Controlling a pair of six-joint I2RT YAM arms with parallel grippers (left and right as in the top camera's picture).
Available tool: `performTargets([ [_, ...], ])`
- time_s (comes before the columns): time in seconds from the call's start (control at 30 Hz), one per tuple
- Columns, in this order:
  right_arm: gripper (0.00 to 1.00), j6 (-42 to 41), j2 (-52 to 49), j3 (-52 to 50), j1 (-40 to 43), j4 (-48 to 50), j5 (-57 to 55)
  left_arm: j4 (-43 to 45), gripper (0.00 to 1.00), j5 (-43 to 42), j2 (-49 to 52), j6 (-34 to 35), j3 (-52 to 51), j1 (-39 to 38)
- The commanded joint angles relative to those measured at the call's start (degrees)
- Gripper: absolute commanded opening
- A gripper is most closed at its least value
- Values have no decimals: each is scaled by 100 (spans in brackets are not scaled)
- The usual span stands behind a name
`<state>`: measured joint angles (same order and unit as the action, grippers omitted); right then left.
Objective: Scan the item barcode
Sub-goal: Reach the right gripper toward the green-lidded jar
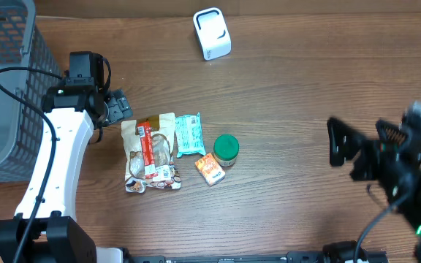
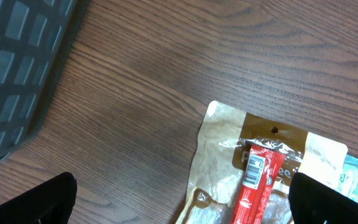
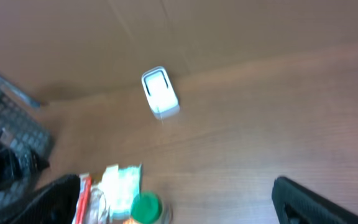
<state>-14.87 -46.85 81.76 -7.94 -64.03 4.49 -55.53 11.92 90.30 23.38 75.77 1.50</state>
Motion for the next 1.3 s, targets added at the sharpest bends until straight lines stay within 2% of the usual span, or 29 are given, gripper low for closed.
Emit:
performTargets([
  [0.0, 100, -17, -1123, 1351, 9, -758, 243, 4, 100, 68, 33, -111, 114, 9],
  [0.1, 100, -17, -1687, 1849, 9, -789, 632, 4, 100, 68, 33, -111, 114, 9],
  [0.23, 100, -15, -2216, 1910, 9, -1001, 896, 4, 100, 68, 33, -111, 114, 9],
  [0.27, 67, -28, -2415, 1908, 9, -1104, 988, 4, 100, 68, 33, -111, 114, 9],
  [0.3, 57, -160, -2531, 1908, 9, -1259, 1043, 4, 99, 68, 33, -111, 114, 9],
  [0.33, 55, -256, -2616, 1908, 9, -1375, 1051, 4, 99, 68, 33, -111, 114, 9],
  [0.37, 48, -363, -2736, 1908, 7, -1552, 1051, 4, 100, 68, 33, -111, 114, 9],
  [0.4, 36, -409, -2833, 1906, -9, -1679, 1049, 4, 100, 68, 33, -111, 114, 9],
  [0.43, 30, -433, -2949, 1884, -48, -1816, 1040, 4, 100, 68, 33, -111, 114, 9],
  [0.5, 27, -448, -3112, 1801, -175, -1954, 1038, 4, 100, 68, 33, -111, 114, 9],
  [0.6, 27, -492, -3331, 1617, -481, -2020, 975, 4, 100, 68, 33, -111, 114, 9],
  [0.67, 37, -693, -3501, 1488, -758, -2006, 785, 4, 100, 68, 33, -111, 114, 9],
  [0.7, 45, -804, -3580, 1423, -901, -1971, 671, 4, 100, 68, 33, -111, 114, 9],
  [0.8, 84, -968, -3840, 1207, -1355, -1768, 382, 4, 100, 68, 33, -111, 114, 9],
  [1.03, 95, -1067, -4546, 778, -2367, -1158, 101, 4, 100, 68, 33, -114, 114, 9],
  [1.27, 96, -1067, -5372, 662, -2970, -876, -201, 4, 100, 68, 33, -111, 114, 9],
])
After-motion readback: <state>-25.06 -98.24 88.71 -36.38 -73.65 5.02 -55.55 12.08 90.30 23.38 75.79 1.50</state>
